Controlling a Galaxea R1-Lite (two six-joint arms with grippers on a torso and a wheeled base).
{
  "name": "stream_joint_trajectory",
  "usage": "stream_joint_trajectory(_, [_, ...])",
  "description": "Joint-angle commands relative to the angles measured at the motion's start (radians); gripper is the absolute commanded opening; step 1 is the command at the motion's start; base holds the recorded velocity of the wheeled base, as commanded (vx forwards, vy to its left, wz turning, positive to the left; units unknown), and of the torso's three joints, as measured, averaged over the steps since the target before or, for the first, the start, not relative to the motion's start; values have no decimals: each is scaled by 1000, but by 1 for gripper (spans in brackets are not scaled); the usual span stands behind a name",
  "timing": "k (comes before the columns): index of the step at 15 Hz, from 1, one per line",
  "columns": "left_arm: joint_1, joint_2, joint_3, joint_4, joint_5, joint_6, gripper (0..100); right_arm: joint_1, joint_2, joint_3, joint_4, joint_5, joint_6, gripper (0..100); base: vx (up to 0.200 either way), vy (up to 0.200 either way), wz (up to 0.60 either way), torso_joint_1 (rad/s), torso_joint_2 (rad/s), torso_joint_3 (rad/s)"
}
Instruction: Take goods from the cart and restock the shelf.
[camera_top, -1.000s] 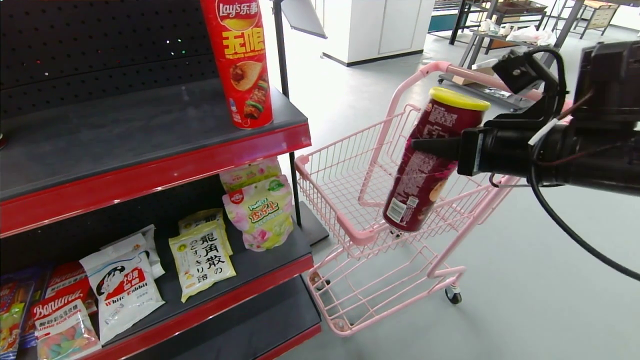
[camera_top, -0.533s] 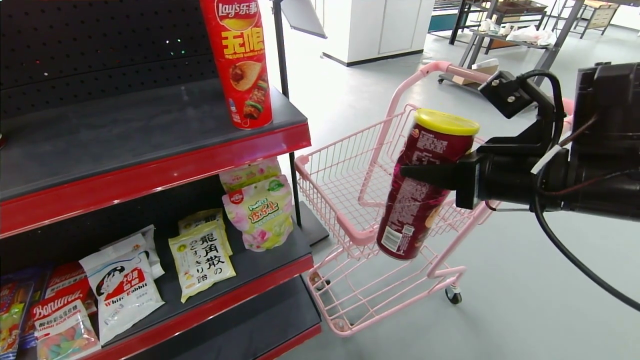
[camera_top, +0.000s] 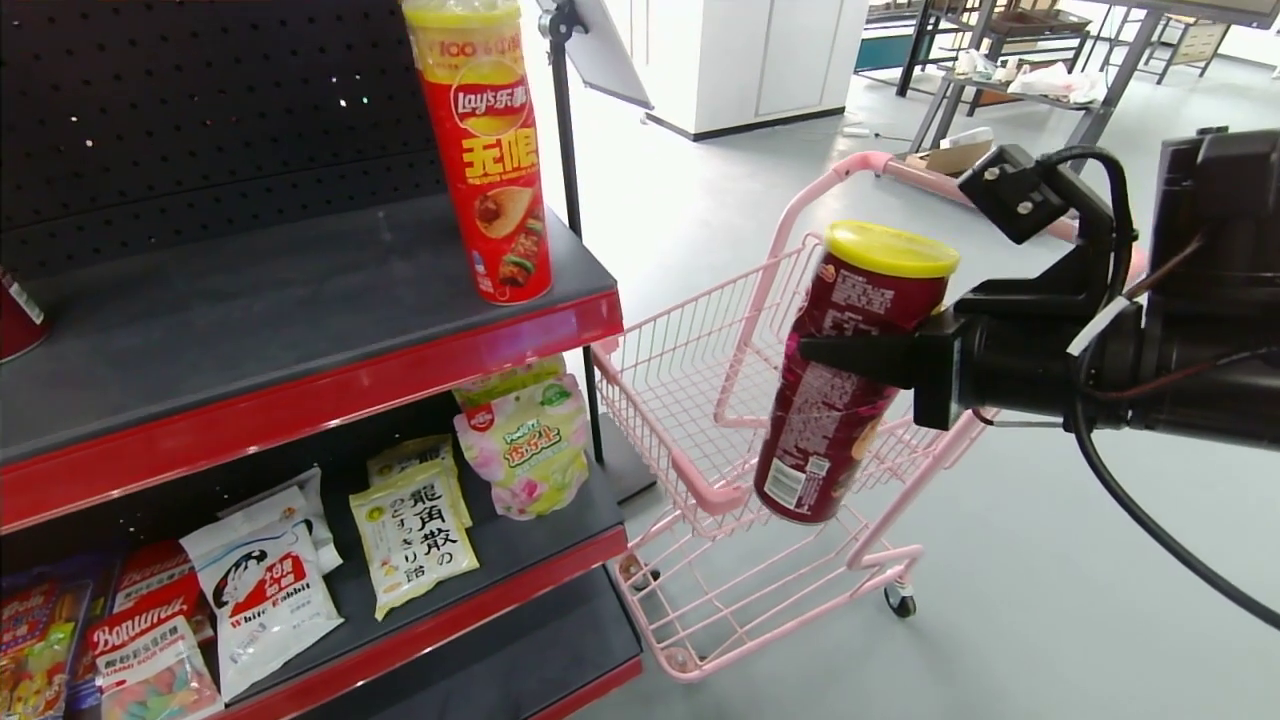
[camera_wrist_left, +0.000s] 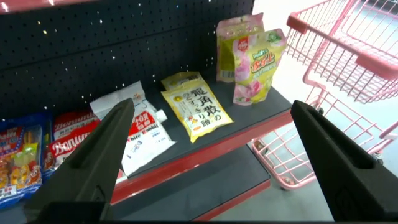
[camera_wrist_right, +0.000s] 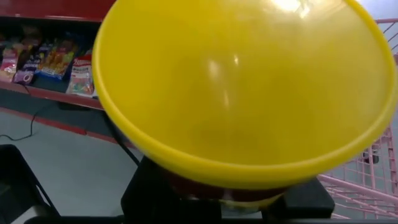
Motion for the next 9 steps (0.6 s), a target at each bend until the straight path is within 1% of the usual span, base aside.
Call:
stream_joint_trajectory(1, [0, 1, 0, 1, 0, -1, 100, 0, -13, -2, 0, 2, -4, 0, 0, 0, 0, 168, -525, -369])
stream_joint_trajectory(6, [0, 1, 0, 1, -4, 1, 100, 0, -10, -3, 0, 4, -13, 0, 0, 0, 0, 188, -560, -372])
stream_joint_trajectory(9, [0, 1, 0, 1, -4, 1, 100, -1, 0, -3, 0, 5, -62, 0, 0, 0, 0, 222, -582, -365])
